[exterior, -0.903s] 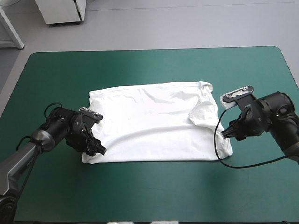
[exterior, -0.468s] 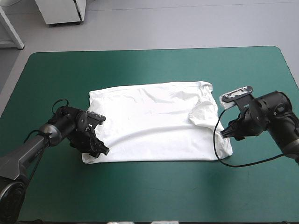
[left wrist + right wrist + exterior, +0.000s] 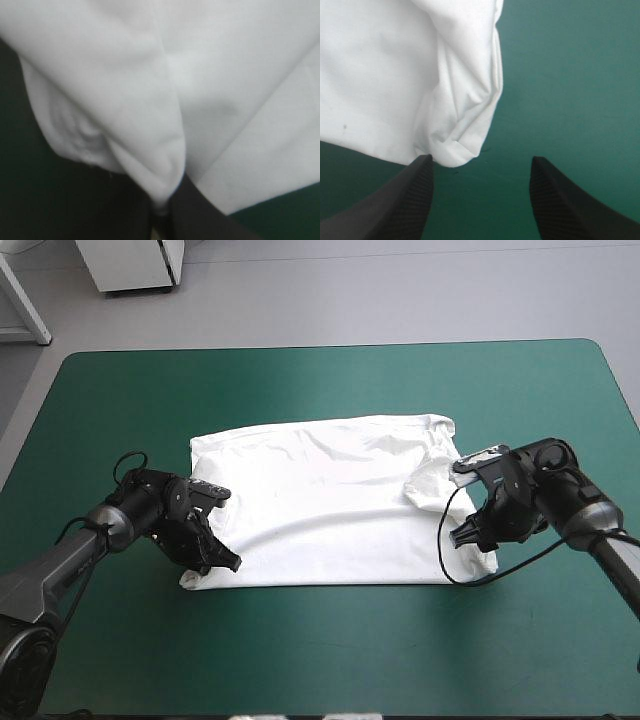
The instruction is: Fold the cloth
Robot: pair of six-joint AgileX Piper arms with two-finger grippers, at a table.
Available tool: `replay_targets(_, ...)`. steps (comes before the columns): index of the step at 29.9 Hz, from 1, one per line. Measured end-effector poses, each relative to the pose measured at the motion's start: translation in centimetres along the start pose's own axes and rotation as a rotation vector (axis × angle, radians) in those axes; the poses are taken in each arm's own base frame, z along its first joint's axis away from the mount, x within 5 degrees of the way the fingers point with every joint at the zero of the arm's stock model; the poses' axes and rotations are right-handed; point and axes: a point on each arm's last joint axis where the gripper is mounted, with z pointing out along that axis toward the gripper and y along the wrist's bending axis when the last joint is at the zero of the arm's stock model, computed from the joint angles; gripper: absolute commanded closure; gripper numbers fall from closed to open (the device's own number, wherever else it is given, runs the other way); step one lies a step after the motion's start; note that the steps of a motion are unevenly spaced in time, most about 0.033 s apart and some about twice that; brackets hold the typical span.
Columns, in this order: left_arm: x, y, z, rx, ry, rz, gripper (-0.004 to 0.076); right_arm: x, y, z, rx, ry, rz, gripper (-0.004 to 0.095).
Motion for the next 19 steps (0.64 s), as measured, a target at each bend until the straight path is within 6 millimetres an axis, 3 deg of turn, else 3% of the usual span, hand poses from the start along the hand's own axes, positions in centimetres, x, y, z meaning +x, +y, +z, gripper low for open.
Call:
replay_targets(9, 0.0, 0.0, 0.0, 0.000, 0.000, 0.006, 0.0731, -1.2, 0.1, 3.8, -0.051, 0.110, 0.007, 0.0358)
replay_targets(19, 0.0, 0.0, 0.0, 0.000, 0.000, 0.008, 0.0731, -1.2, -1.3, 5.8, -0.115, 0.142, 0.085, 0.0358)
